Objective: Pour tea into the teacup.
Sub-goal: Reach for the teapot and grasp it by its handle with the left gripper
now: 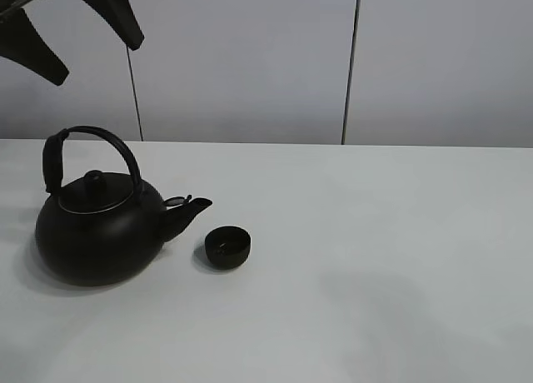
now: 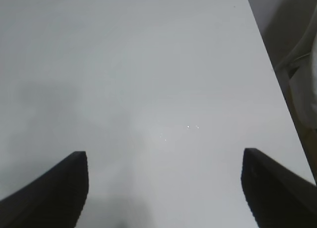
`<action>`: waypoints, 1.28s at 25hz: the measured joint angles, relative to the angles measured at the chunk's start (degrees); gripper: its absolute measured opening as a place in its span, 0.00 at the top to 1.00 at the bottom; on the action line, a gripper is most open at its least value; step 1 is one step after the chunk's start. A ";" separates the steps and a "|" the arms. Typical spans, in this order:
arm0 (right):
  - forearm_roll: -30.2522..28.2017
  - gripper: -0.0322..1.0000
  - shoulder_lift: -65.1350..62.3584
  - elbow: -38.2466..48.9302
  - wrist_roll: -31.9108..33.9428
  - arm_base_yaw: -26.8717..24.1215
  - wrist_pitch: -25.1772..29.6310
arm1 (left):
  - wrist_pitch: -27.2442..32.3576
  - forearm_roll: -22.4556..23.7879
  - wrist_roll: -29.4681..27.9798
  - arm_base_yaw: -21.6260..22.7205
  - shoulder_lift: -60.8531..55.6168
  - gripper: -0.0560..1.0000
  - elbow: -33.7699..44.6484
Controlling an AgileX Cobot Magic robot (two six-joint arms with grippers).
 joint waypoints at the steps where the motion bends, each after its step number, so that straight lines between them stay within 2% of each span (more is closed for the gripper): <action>1: 0.20 0.41 0.00 0.05 0.00 0.00 -0.18 | 0.00 0.00 0.00 0.00 0.00 0.29 0.00; 6: 1.95 0.41 0.00 0.05 0.00 0.00 0.01 | 0.00 0.00 0.00 0.00 0.00 0.29 0.00; 13: 2.14 0.41 0.00 2.11 0.17 0.00 -4.86 | 0.00 0.00 0.00 0.00 0.00 0.29 0.00; 32: 2.14 0.41 0.00 2.11 0.23 0.00 -5.40 | -1.13 0.00 0.00 0.00 0.00 0.29 0.00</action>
